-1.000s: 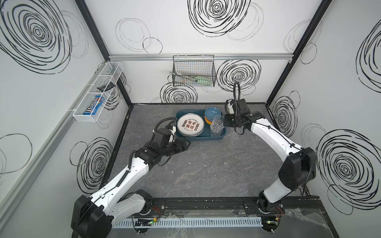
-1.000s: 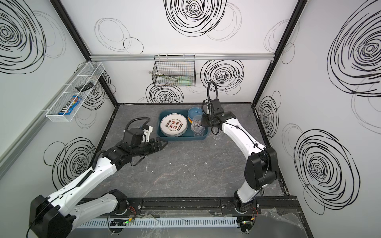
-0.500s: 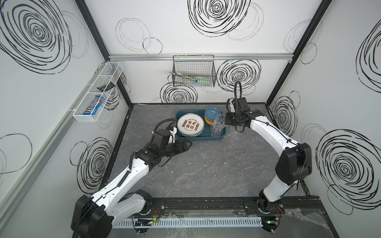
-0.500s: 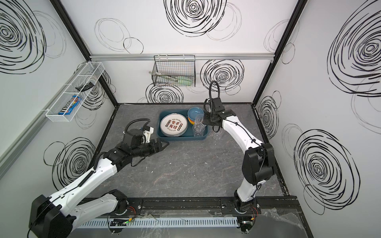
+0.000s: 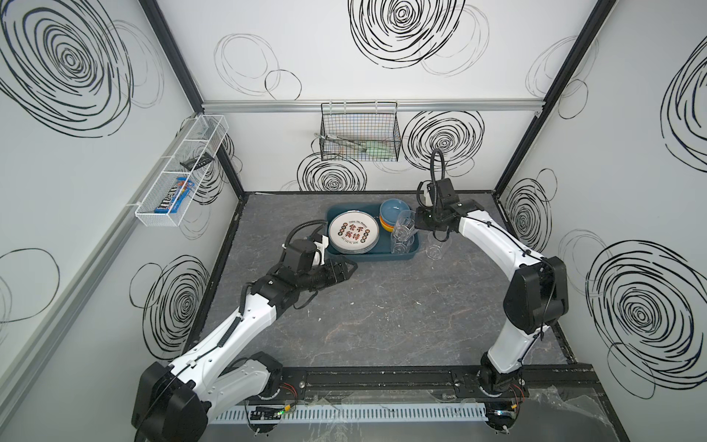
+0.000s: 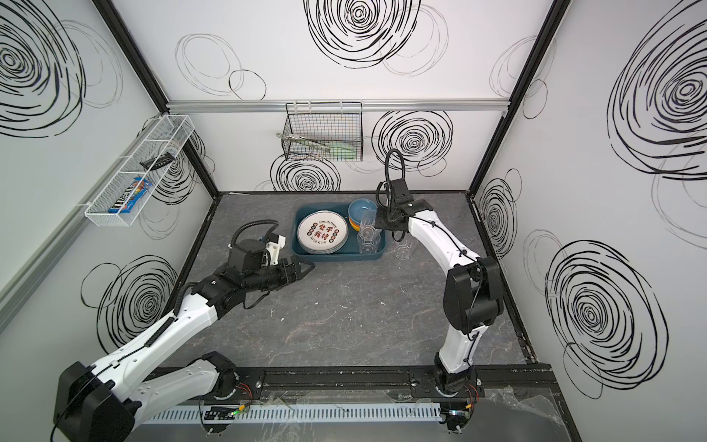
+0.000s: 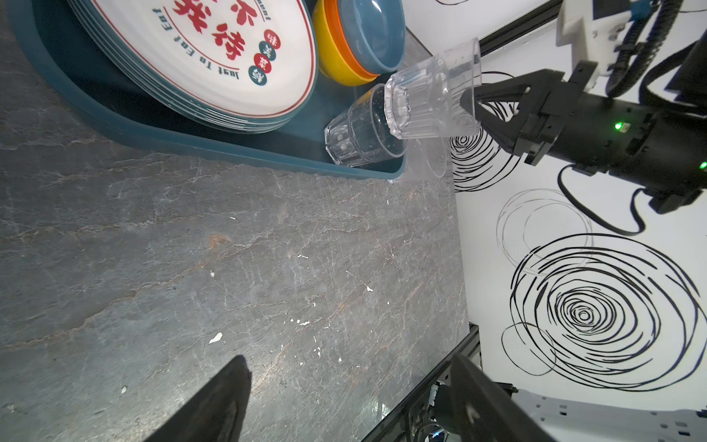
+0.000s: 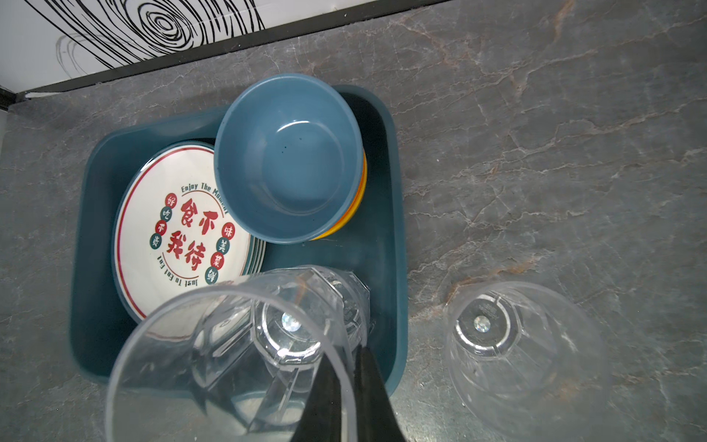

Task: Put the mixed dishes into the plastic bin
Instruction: 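Carry the clear cup over the bin with the right gripper while the left releases, then lower the clear cup into the first cup in the bin with the right gripper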

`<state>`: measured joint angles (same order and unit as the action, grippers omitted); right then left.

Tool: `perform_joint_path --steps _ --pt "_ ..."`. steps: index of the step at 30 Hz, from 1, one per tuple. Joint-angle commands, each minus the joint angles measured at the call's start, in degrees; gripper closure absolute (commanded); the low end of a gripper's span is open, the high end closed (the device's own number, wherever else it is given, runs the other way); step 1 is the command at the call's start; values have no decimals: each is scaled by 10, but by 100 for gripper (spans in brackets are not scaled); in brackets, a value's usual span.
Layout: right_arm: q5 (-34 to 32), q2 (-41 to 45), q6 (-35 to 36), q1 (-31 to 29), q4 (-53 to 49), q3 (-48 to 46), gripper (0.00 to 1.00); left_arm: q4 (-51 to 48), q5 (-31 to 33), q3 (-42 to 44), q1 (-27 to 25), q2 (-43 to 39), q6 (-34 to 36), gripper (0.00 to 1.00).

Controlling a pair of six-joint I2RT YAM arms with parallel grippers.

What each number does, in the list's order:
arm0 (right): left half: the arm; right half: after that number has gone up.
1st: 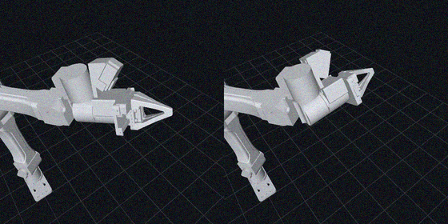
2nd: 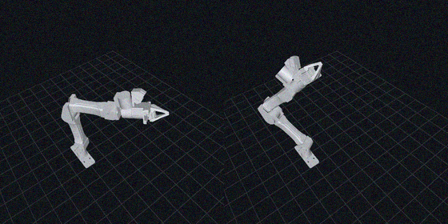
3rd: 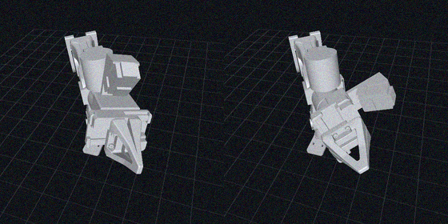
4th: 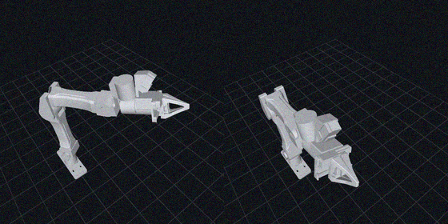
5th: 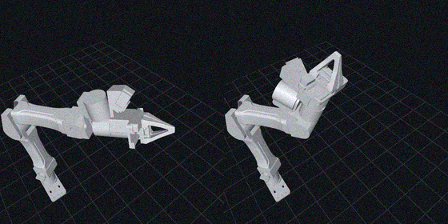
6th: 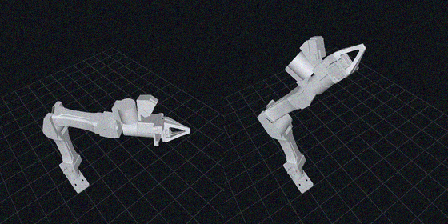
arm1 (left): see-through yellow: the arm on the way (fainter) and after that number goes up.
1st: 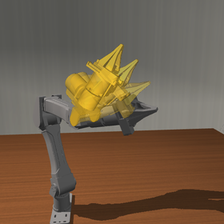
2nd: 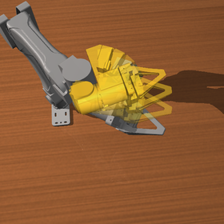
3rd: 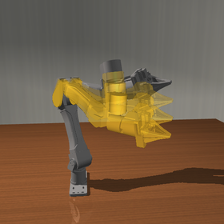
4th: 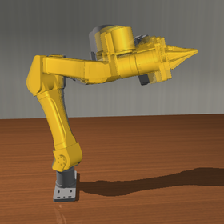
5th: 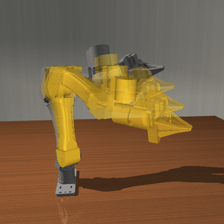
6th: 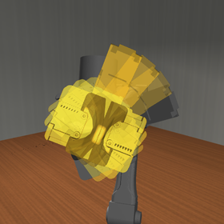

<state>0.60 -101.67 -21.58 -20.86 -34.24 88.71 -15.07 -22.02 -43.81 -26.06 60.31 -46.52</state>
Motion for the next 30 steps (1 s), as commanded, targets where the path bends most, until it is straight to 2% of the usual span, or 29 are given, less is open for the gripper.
perform_joint_path --steps 1,11,30 --pt "-10 -5 -3 3 -7 29 100 21 -3 2 6 -1 -1 15" --pt "-17 -36 -8 4 -37 52 100 21 -6 8 12 -3 -3 15" --pt "-23 -47 -8 -2 -49 39 100 24 -8 21 18 -7 -8 16"
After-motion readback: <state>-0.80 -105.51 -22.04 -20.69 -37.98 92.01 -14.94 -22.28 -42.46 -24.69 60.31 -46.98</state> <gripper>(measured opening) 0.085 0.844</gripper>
